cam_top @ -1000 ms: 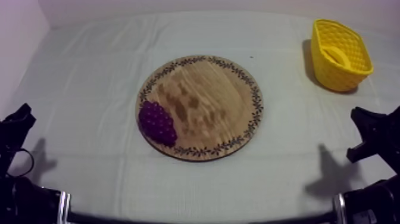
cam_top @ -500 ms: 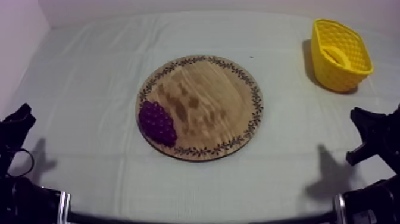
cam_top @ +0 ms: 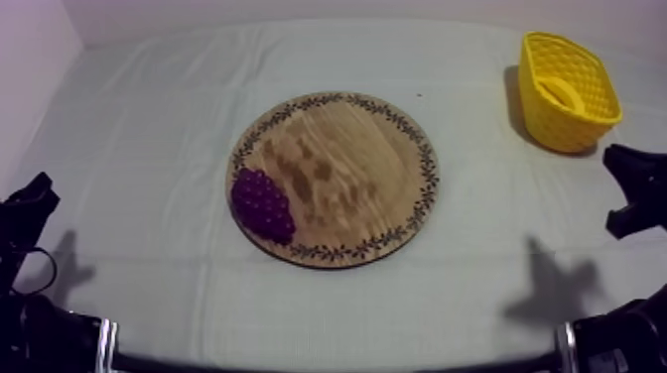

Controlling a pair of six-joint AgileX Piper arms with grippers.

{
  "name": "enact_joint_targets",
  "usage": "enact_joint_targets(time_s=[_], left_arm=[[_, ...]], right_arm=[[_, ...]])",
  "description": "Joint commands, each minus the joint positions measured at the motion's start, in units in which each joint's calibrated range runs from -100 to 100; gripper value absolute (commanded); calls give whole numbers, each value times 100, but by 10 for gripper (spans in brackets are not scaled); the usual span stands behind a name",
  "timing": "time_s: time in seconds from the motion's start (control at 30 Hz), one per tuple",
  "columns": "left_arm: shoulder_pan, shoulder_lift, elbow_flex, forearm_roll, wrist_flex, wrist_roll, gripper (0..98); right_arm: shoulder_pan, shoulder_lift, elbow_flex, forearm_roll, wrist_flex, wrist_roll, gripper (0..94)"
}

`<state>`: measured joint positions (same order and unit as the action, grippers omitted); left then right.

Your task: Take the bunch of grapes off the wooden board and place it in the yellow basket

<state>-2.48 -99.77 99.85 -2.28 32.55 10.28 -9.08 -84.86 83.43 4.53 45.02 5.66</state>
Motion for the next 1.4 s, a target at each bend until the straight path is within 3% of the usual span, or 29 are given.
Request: enact_joint_targets(time_s=[0.0, 0.2, 0.67, 1.03, 1.37], left_arm=[[-1, 3, 4, 1, 3, 0, 0], [-1, 3, 4, 1, 3, 0, 0], [-1, 3, 4, 1, 3, 0, 0], [-1, 3, 4, 1, 3, 0, 0], [-1, 3, 4, 1, 3, 0, 0]], right_arm=[[-69, 581, -1100, 35, 313, -159, 2], [-271, 1823, -2951, -52, 1187, -300, 2], [-715, 4892, -6102, -621, 2839, -171, 7], [-1286, 6846, -7239, -924, 3245, -477, 49], [-1762, 8124, -7743, -1028, 3285, -671, 68]])
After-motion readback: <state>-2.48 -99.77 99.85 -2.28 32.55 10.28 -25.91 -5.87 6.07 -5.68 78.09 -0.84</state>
